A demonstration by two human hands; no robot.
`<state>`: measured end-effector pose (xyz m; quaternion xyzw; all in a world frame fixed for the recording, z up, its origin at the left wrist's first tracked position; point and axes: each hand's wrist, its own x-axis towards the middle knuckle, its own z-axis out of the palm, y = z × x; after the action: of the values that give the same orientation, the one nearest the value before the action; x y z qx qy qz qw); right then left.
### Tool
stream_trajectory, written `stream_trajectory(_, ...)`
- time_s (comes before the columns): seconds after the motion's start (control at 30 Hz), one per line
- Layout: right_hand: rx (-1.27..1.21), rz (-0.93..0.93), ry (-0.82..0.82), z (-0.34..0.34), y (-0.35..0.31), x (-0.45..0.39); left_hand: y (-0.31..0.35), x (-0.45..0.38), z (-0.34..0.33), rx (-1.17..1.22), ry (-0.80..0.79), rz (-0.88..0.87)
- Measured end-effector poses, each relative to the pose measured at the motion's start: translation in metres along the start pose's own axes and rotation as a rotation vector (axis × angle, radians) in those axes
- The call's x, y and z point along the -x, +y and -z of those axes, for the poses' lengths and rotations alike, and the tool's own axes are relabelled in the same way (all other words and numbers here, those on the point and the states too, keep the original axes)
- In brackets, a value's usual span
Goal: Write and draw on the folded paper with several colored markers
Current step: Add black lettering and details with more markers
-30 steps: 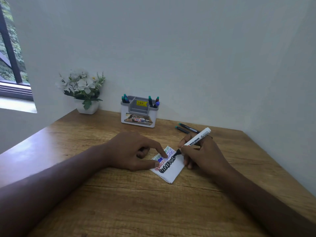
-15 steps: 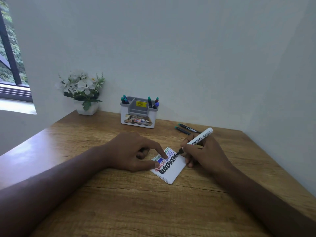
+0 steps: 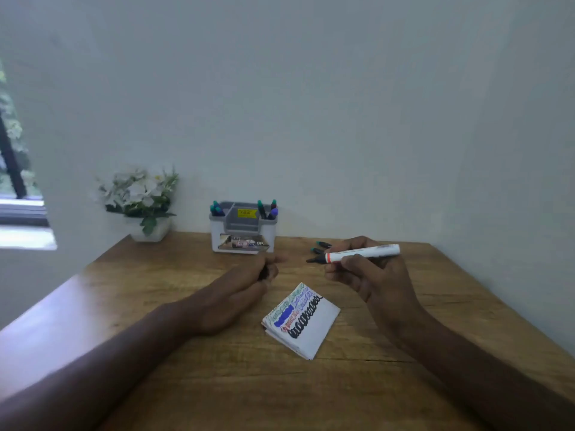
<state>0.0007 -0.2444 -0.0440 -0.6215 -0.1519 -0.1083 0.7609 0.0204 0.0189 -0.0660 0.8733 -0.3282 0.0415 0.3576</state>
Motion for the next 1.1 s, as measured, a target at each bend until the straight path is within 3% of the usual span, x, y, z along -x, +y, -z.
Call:
stream_trajectory(0.13,-0.118,-0.047,-0.049,-0.001,0.000,-0.001,0.000,-0.003,-0.002,-0.148,0.023,-0.062)
stream_trajectory(0.37,0.175,-0.008,-0.037,-0.002,0.007,0.002,-0.005,-0.004,-0.005,-0.061,0.114,-0.025)
stream_trajectory(0.83,0.242,-0.015,-0.129,-0.006,0.012,0.003,0.000,-0.006,-0.005,-0.055,0.128,-0.129)
stream_trajectory(1.1,0.429,0.072,-0.155,-0.005,0.010,0.003,-0.008,-0.012,-0.004,-0.263,0.187,-0.206)
